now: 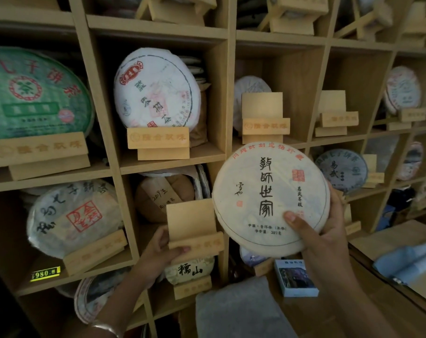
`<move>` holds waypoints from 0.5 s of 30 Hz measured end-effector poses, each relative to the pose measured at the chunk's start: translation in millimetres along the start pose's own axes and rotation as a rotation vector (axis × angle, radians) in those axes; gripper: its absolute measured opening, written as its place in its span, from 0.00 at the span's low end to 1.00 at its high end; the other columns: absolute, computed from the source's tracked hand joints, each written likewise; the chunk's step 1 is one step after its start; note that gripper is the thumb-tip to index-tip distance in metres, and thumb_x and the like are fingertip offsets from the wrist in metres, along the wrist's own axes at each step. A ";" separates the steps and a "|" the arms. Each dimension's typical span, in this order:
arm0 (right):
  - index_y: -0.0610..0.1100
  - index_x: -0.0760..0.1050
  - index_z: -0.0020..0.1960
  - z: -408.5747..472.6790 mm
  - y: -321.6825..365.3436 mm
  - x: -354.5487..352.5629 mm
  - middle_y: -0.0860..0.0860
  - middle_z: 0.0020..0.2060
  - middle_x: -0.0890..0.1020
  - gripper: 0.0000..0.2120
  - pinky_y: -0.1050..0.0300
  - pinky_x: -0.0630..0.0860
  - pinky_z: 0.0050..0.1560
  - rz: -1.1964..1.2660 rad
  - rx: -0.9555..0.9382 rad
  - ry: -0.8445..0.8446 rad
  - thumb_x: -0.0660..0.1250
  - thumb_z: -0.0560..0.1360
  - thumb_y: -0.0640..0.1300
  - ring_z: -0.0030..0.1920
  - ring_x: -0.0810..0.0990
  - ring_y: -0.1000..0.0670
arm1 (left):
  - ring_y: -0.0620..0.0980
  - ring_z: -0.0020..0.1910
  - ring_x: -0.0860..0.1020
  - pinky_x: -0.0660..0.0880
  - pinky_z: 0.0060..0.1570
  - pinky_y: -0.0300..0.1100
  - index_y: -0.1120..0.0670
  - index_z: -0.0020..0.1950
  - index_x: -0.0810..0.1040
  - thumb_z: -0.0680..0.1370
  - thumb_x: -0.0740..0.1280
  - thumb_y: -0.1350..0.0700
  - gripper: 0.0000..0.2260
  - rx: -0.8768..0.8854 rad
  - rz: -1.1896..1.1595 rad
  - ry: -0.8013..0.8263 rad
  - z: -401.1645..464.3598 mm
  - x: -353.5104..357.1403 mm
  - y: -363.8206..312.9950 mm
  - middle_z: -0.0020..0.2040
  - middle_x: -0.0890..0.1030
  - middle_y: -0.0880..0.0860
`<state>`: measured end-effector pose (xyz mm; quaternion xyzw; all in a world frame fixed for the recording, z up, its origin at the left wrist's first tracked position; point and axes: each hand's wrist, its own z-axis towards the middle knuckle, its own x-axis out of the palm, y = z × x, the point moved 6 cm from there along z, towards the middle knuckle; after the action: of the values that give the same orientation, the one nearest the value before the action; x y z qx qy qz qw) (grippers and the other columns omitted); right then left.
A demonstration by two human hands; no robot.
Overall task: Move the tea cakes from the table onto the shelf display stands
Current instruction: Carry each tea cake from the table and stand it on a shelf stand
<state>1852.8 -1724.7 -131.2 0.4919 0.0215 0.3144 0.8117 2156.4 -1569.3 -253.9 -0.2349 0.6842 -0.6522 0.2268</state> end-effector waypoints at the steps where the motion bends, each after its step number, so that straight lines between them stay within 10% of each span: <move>1: 0.64 0.65 0.72 -1.1 2.5 -0.3 0.58 0.66 0.76 0.40 0.45 0.83 0.50 0.005 0.000 0.003 0.78 0.66 0.45 0.63 0.79 0.54 | 0.50 0.57 0.80 0.81 0.47 0.47 0.41 0.61 0.73 0.58 0.84 0.51 0.35 0.007 0.013 0.030 -8.1 8.5 -7.4 0.58 0.82 0.48; 15: 0.64 0.64 0.72 -9.0 57.7 -25.5 0.54 0.66 0.77 0.41 0.48 0.83 0.50 0.079 -0.100 0.007 0.77 0.66 0.41 0.64 0.79 0.50 | 0.46 0.48 0.85 0.81 0.39 0.38 0.43 0.62 0.74 0.61 0.83 0.56 0.33 0.054 0.048 0.404 -107.1 123.2 -100.6 0.51 0.86 0.48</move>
<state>1801.1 -1712.8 -96.0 0.4502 -0.0109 0.3483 0.8221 1996.0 -1565.1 -149.0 -0.0770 0.7035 -0.6984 0.1065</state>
